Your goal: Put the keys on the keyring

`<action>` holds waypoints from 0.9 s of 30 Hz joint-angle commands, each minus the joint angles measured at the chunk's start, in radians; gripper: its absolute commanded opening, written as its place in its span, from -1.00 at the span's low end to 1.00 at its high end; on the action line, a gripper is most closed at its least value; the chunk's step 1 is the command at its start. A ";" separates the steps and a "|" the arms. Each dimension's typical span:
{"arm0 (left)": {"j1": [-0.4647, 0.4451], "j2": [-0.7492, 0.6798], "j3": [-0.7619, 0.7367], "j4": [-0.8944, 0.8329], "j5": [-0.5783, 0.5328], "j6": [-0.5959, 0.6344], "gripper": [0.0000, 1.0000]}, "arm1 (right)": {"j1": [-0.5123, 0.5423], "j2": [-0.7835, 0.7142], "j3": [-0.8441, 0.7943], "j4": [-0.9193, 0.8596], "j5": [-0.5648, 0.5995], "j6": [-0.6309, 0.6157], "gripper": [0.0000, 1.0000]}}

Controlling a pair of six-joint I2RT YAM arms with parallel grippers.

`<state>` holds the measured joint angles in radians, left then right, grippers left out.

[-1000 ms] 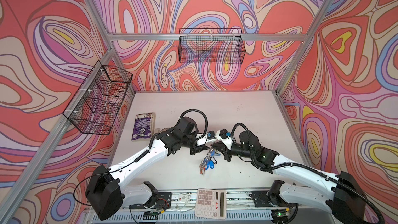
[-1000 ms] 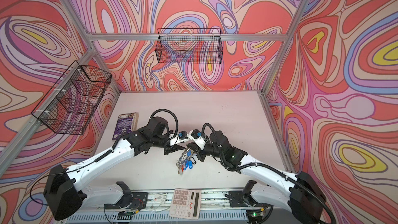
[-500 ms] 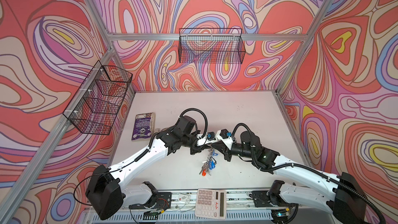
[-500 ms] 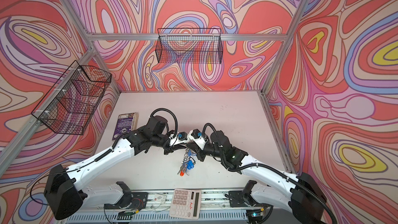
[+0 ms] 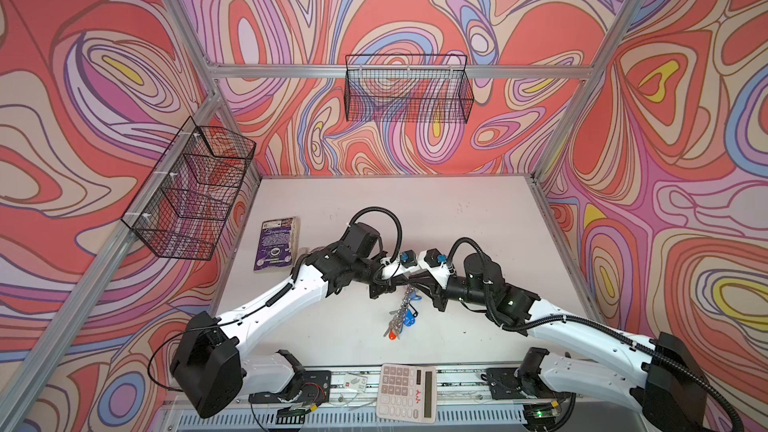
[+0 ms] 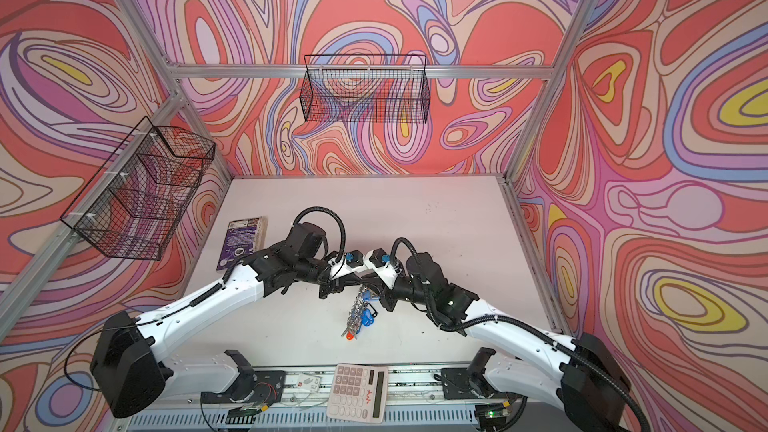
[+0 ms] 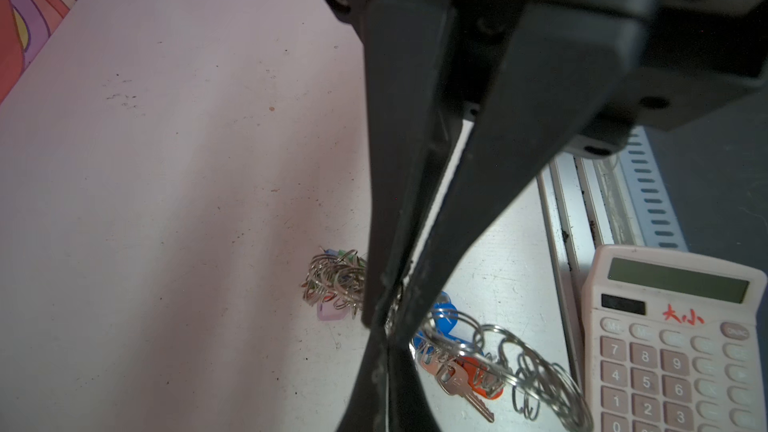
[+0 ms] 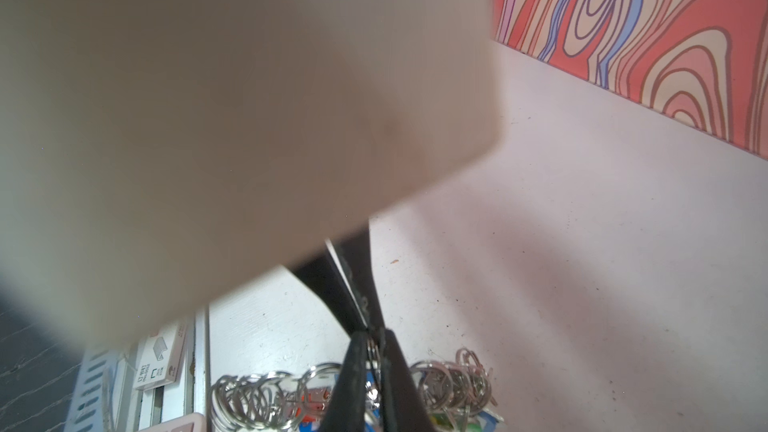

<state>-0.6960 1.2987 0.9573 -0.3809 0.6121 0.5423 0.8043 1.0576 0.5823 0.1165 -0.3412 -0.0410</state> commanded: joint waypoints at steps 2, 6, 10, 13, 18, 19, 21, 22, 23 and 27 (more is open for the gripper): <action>-0.008 -0.072 -0.035 0.155 -0.025 -0.192 -1.00 | -0.020 -0.101 -0.020 0.016 0.056 0.075 -0.48; -0.008 -0.128 -0.072 0.224 -0.066 -0.350 -1.00 | -0.077 -0.203 -0.074 0.022 0.082 0.165 -0.37; -0.010 -0.194 -0.134 0.341 -0.080 -0.465 -1.00 | -0.094 -0.249 -0.120 0.063 0.085 0.243 -0.19; -0.013 -0.229 -0.162 0.406 -0.108 -0.539 -1.00 | -0.094 -0.205 -0.122 0.094 0.032 0.257 -0.20; -0.035 -0.262 -0.186 0.460 -0.160 -0.585 -1.00 | -0.094 -0.106 -0.079 0.120 -0.087 0.265 -0.20; -0.040 -0.267 -0.195 0.475 -0.170 -0.593 -1.00 | -0.094 -0.099 -0.075 0.129 -0.094 0.266 -0.19; -0.053 -0.270 -0.214 0.504 -0.201 -0.610 -1.00 | -0.094 -0.097 -0.072 0.150 -0.097 0.268 -0.19; -0.058 -0.271 -0.223 0.519 -0.212 -0.620 -1.00 | -0.094 -0.101 -0.071 0.158 -0.094 0.269 -0.19; -0.062 -0.274 -0.237 0.541 -0.216 -0.631 -1.00 | -0.094 -0.109 -0.074 0.170 -0.084 0.271 -0.19; -0.083 -0.280 -0.285 0.637 -0.253 -0.663 -1.00 | -0.097 -0.142 -0.069 0.137 -0.027 0.251 -0.19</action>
<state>-0.7670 1.0466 0.6865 0.0902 0.3985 -0.0700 0.7136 0.9485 0.4850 0.2325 -0.3923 0.2218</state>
